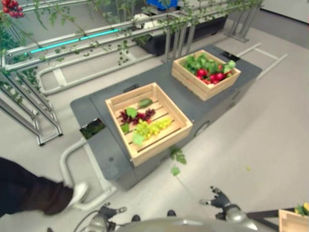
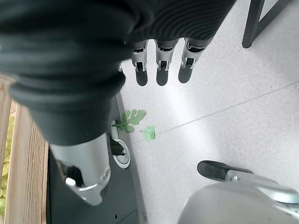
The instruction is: Pick up the fruits from the basket on one side to the basket on the other side
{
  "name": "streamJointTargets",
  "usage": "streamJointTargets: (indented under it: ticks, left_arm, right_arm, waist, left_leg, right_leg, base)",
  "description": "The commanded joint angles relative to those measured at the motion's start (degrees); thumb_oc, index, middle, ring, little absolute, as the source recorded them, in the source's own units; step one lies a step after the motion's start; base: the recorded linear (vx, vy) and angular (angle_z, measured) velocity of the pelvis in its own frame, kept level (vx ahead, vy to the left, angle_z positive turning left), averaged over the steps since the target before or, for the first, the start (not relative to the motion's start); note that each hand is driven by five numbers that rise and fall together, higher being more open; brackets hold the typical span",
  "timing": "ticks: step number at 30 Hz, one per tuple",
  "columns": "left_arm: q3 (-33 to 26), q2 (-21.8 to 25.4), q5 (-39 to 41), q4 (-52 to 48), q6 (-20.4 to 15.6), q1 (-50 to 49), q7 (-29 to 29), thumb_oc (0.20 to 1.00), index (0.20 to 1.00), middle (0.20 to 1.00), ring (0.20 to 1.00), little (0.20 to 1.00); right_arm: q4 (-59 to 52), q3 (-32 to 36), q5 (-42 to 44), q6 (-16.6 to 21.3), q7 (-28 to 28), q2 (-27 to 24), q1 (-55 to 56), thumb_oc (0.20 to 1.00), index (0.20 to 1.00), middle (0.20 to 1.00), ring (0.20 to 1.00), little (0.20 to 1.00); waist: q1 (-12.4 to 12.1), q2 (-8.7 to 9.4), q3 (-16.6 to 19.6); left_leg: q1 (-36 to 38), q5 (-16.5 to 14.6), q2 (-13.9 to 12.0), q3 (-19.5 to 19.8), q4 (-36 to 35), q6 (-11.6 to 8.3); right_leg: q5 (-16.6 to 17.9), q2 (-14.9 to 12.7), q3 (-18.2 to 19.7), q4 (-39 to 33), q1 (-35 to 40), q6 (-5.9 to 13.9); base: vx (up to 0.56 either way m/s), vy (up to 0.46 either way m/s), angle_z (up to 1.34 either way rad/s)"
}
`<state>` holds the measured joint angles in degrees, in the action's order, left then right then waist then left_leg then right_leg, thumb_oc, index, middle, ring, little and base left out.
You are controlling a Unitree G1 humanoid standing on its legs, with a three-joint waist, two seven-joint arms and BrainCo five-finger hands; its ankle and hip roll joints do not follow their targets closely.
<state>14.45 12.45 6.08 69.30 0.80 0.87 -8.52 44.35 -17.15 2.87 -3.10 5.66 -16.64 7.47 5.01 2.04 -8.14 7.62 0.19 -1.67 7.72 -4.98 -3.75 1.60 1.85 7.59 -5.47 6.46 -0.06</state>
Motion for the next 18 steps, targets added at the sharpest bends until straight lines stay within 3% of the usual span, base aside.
streamJointTargets:
  ticks: [1, 13, 14, 18]
  left_arm:
    - [-1.0, -4.7, 3.0, 1.8, -0.3, 1.3, -0.1, 1.0, 1.0, 1.0, 1.0, 1.0]
    - [-0.8, -4.6, 3.3, -0.9, 0.3, 0.2, -1.3, 1.0, 1.0, 1.0, 1.0, 1.0]
    - [-0.3, -5.1, 4.5, -0.5, -0.1, 0.4, -0.8, 1.0, 1.0, 1.0, 1.0, 1.0]
    - [0.4, -4.8, 3.8, -1.2, -0.1, 0.7, -0.8, 1.0, 1.0, 1.0, 1.0, 1.0]
  right_arm:
    - [-4.5, -1.9, -0.2, 0.4, 0.2, -0.5, 0.8, 1.0, 1.0, 1.0, 1.0, 1.0]
    - [-11.9, -1.8, 0.1, -0.3, -0.3, -1.1, 3.9, 1.0, 1.0, 1.0, 1.0, 1.0]
    - [-2.4, -2.9, 0.6, 0.0, 0.5, 0.2, 1.9, 1.0, 1.0, 1.0, 1.0, 1.0]
    - [0.5, -3.3, 0.8, 0.3, 0.5, 0.6, 0.7, 1.0, 1.0, 1.0, 1.0, 1.0]
  waist:
    - [-0.7, 2.77, 2.9]
    - [-0.6, 3.29, 2.8]
    - [-0.7, 3.15, 2.7]
    - [-0.7, 2.98, 2.8]
  left_leg:
    - [-3.0, -3.0, 5.0, -1.7, 1.1, 2.87]
    - [-2.3, -3.4, 4.9, -2.1, 0.8, 2.93]
    - [-2.2, -3.4, 4.8, -2.1, 0.8, 2.97]
    - [-1.9, -3.5, 4.7, -2.1, 0.8, 2.94]
  right_leg:
    - [-2.0, 1.8, 1.5, 0.5, -1.6, 4.57]
    - [-2.3, 1.9, 1.4, 0.5, -1.2, 4.69]
    - [-2.3, 1.8, 1.2, 0.5, -1.1, 4.71]
    - [-2.5, 1.9, 1.1, 0.5, -0.8, 4.63]
  base:
    - [0.0, 0.0, 0.0]
    - [0.0, 0.001, -0.05]
    - [0.0, 0.0, 0.0]
    - [0.0, 0.0, 0.0]
